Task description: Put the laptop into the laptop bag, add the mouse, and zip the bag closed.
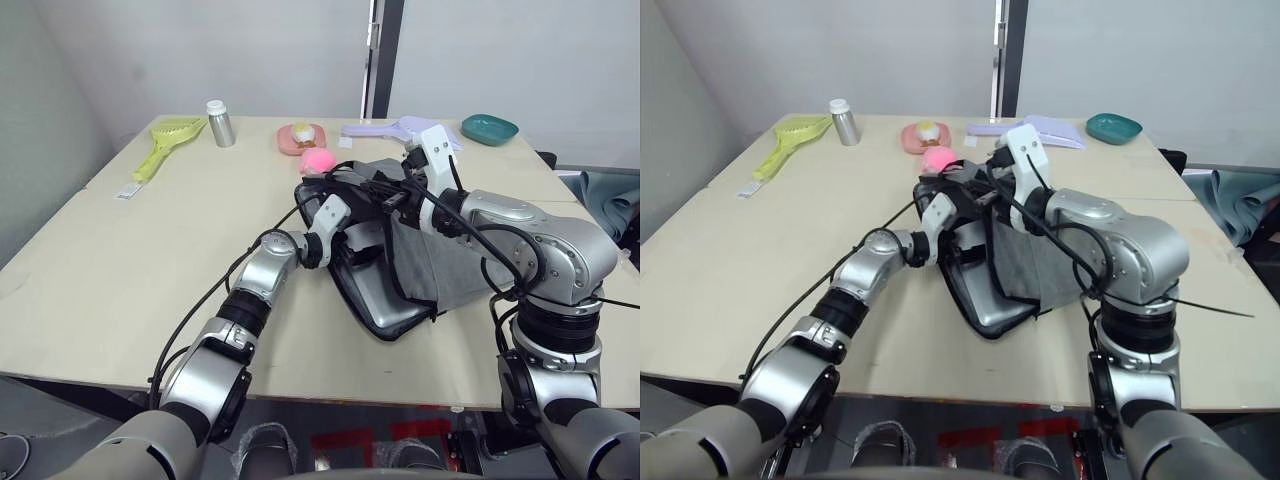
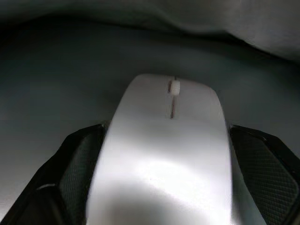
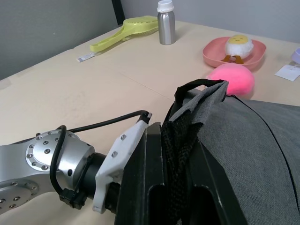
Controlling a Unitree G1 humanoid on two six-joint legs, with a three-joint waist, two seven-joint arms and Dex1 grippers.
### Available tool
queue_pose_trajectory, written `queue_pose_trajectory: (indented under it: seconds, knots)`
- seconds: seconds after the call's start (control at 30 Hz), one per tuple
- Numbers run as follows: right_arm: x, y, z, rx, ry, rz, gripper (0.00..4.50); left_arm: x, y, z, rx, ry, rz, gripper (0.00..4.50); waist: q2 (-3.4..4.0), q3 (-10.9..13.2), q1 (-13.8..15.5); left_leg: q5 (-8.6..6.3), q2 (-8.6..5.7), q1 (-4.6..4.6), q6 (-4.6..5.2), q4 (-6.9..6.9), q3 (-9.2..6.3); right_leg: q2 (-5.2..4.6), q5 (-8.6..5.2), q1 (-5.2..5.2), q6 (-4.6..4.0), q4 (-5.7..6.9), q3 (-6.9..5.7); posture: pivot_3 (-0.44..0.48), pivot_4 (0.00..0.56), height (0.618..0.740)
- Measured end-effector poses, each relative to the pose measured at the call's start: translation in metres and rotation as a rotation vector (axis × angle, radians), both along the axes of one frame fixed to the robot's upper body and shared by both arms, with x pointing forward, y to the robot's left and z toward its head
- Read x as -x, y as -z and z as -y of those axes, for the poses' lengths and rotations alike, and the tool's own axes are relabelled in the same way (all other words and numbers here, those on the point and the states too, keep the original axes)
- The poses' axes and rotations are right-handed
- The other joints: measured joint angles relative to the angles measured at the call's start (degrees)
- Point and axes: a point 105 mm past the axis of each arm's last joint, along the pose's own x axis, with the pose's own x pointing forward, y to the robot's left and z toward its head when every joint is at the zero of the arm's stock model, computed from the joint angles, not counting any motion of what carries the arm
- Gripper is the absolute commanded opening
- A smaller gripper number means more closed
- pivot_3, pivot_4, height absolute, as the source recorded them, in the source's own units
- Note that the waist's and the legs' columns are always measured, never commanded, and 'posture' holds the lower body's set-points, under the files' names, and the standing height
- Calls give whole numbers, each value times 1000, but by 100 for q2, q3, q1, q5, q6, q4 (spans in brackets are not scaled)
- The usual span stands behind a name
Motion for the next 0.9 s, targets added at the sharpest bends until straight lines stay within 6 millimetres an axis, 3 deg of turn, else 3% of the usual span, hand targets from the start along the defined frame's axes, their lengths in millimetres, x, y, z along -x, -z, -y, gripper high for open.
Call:
queue_pose_trajectory:
  seconds: [0.33, 0.5, 0.7, 0.9]
  knots:
    - [0, 0, 0, 1, 5, 0, 310, 15, -28, -44, 78, -20, 10, 4451, 2, 1, -13, 0, 1, 0, -1, -3, 1, 0, -18, -1, -31, -2, -3, 0, 150, 740]
    - [0, 0, -2, -2, -4, 1, 310, 41, -37, -72, 86, 61, -33, 4451, 7, 4, -69, -1, 3, -2, -3, -8, 1, 3, -18, -7, -30, -2, -15, 0, 150, 740]
    - [3, 4, -8, 9, -38, -2, 310, 68, -48, -145, -1, 55, -137, 4451, 11, 6, -125, -1, 6, 0, -9, -19, 5, 7, -29, -13, -45, -5, -14, 0, 150, 740]
    - [5, 14, -9, 11, -61, -30, 310, 90, -49, -196, -78, 46, -180, 4451, 11, 6, -78, -2, 5, -3, -9, -21, 2, 5, -31, -12, -48, -11, -20, 0, 150, 740]
